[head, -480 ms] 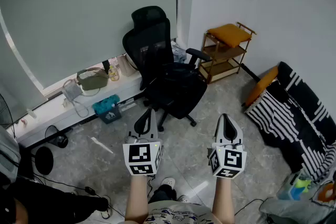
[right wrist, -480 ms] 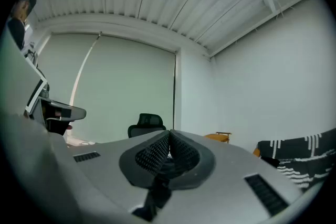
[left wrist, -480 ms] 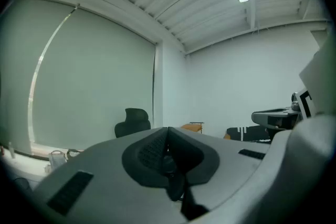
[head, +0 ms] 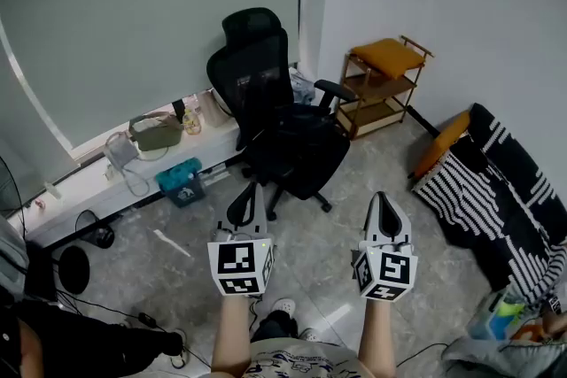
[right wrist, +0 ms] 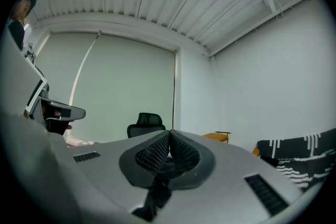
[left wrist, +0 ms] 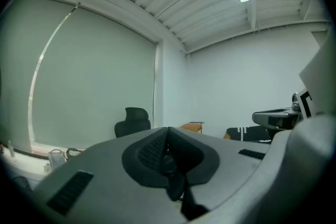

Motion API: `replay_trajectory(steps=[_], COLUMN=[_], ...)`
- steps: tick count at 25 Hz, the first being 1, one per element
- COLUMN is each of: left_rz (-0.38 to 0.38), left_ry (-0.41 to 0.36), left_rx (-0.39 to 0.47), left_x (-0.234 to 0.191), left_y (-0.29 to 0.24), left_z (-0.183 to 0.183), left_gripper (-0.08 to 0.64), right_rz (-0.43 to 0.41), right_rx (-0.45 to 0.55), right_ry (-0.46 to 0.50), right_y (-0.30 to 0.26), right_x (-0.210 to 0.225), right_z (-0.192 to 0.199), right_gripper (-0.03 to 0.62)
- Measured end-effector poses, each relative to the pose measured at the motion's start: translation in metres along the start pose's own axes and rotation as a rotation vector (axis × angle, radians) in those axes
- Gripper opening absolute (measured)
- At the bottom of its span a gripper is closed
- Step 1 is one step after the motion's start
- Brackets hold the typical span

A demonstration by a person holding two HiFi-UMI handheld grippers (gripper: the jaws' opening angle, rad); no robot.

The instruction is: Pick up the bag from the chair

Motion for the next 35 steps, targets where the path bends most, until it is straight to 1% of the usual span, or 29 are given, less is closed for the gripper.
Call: replay_trajectory(steps=[6,8,9,10,12,14,17,20,23,27,35], left_rz=[-0.005,0.002,0.010,0.018,0.027,0.039,0.062,0.080,0.085,0.078,0.076], left_ry=[0.011,0.020,0.026,0.034,0.046,0.044,0.033,0.027,0.018,0.021,0.021], left_rx=[-0.008,-0.015,-0.017,-0.018,-0.017,-0.008,-0.002,-0.010,-0.023,-0.046,-0.071], left_x=[-0.006,-0.009,-0.011,-0.014,-0.017,-0.020,-0.027,-0.035,-0.042,-0.047,-0.031], left_y=[-0.015,-0.022,-0.027,-0.033,-0.046,-0.058,-0.077,-0.097,-0.115,-0.136,-0.196], left_z=[0.004,0.008,0.009,0.011,0.012,0.014,0.017,0.020,0.024,0.034,0.044], left_gripper=[0.015,0.015,0.016,0.041,0.119,0.179,0.230,0.244,0.244,0.244,0.244], right_rz=[0.026,0.019,0.010,-0.002,-0.022,-0.038,-0.053,-0.050,-0.040,-0.033,-0.041], right_rx=[0.009,0.014,0.014,0.014,0.014,0.014,0.007,-0.005,-0.018,-0.035,-0.056], right_ry=[-0.008,-0.009,-0.009,-0.010,-0.014,-0.020,-0.023,-0.032,-0.042,-0.046,-0.060], right_y=[-0.010,-0.017,-0.021,-0.027,-0.040,-0.052,-0.070,-0.089,-0.104,-0.121,-0.175], right_x=[0.006,0.006,0.005,0.005,0.006,0.006,0.001,0.001,0.003,0.010,0.046], right_z=[0.003,0.004,0.005,0.006,0.009,0.012,0.019,0.026,0.030,0.038,0.048], right_gripper=[0.011,0.014,0.036,0.063,0.135,0.197,0.249,0.282,0.296,0.298,0.298])
Point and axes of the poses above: the fingertips, and each gripper's own axes: y backward along the fingers, x to its right, z out of its underside, the point moved 6 cm from there along y, backward along the fingers, and after that the axes turned 15 degrees about -z, right-handed, at the moved point
